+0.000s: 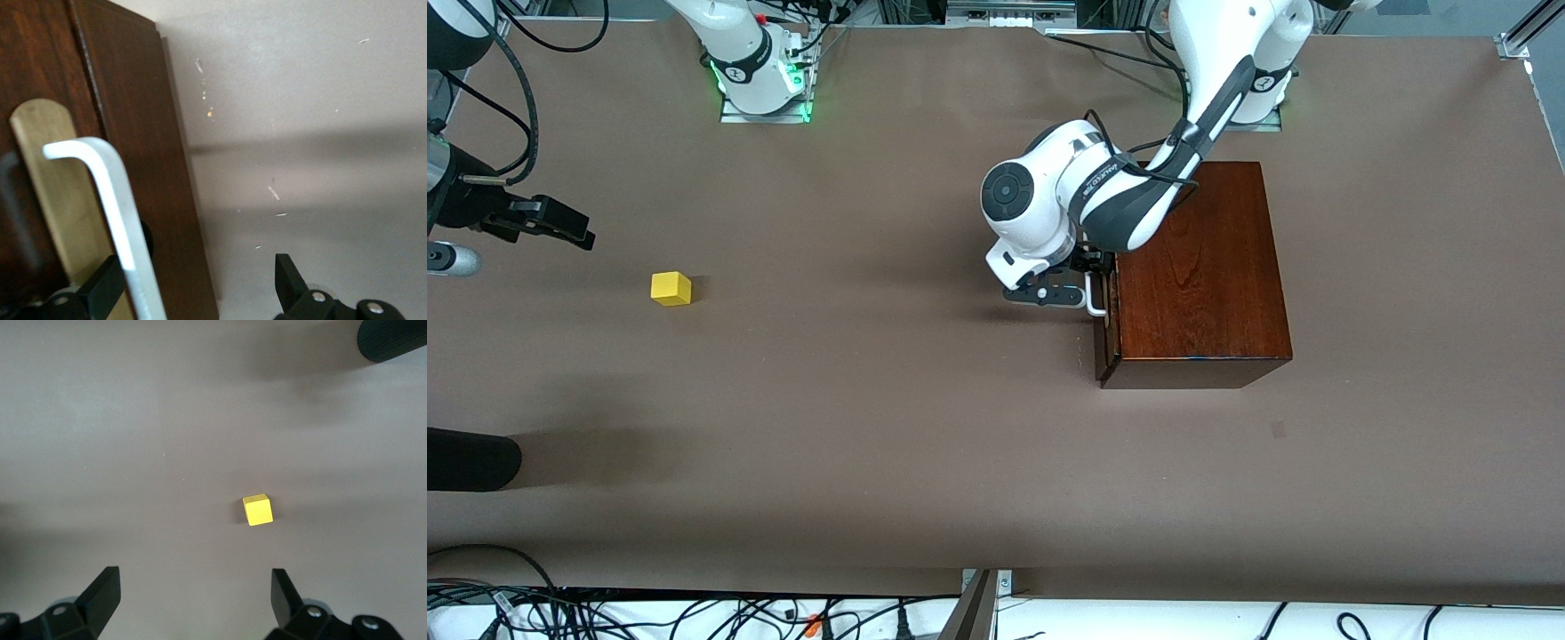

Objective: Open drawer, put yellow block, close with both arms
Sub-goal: 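Pull the drawer handle outward with the left gripper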

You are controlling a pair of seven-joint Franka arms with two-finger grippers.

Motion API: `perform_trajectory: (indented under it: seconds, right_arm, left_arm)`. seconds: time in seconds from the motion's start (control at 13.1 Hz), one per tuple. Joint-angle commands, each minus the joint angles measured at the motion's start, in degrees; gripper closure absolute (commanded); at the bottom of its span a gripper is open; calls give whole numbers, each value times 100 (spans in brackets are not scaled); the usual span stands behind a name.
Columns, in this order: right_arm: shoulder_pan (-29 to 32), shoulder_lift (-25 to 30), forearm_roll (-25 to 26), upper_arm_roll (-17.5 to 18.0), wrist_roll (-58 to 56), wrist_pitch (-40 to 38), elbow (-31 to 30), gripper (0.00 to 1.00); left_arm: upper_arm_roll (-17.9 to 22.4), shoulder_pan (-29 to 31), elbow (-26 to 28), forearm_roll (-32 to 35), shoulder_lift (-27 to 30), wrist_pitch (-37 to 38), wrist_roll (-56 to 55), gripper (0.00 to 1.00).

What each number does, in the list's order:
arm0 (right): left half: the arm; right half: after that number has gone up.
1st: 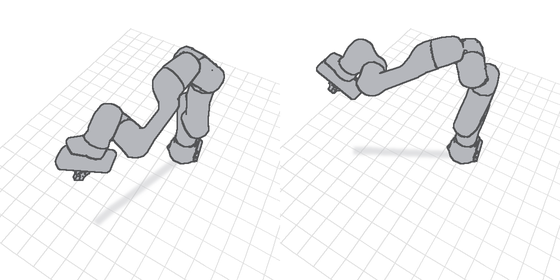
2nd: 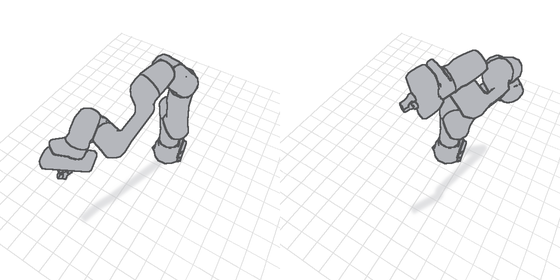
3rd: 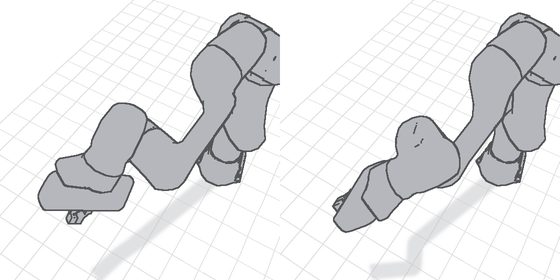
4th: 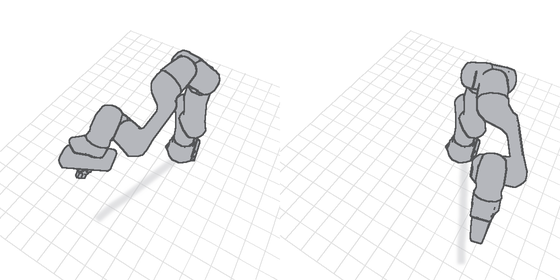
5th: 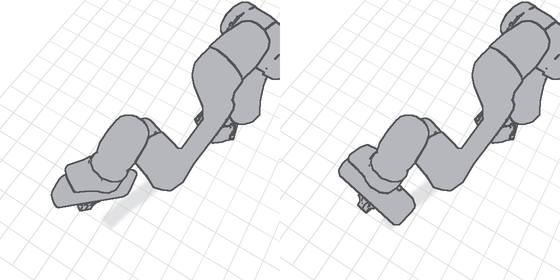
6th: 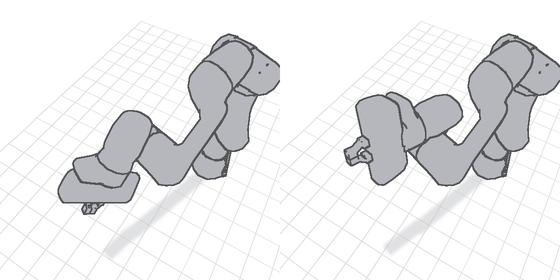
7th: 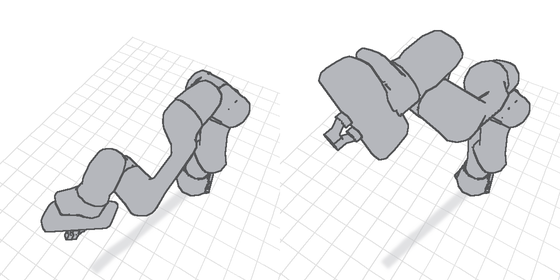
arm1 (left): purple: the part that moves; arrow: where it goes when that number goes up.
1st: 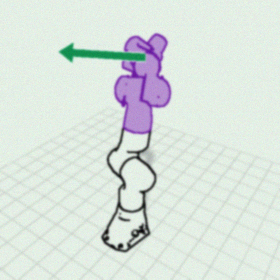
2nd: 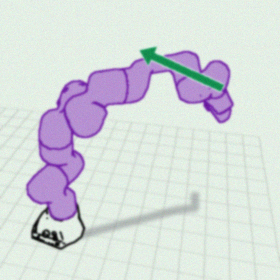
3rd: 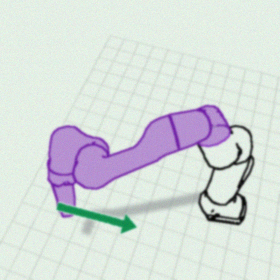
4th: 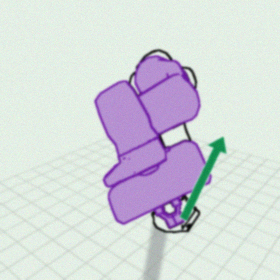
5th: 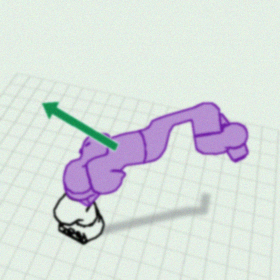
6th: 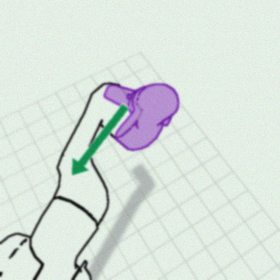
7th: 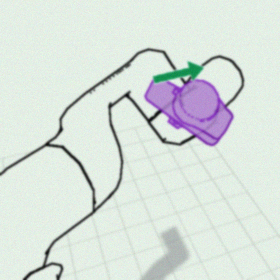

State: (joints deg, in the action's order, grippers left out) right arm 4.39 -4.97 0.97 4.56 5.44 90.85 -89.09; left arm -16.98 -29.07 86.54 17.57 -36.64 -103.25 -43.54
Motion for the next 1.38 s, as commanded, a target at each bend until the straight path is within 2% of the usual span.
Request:
perform_trajectory:
  seconds: [0.0, 0.15, 0.31, 0.84, 1.3]
  right_arm:
    - [80, 154, 44, 71, -52, -6, -117, 0]
    - [80, 154, 35, 71, -52, -6, -117, 0]
    - [80, 154, 35, 63, -43, -6, -117, 0]
    - [80, 154, 26, 63, -43, -6, -117, 0]
    - [80, 154, 26, 63, -43, 3, -117, 0]
  left_arm:
    - [20, -55, -23, 63, -115, -282, -154, 0]
    - [2, -55, -41, 37, -141, -415, -190, 0]
    - [2, -55, -93, -296, -141, -485, -190, 0]
    - [2, -143, -94, -1176, -212, -1556, -190, 0]
    - [2, -249, -137, -1343, -256, -1786, -190, 0]
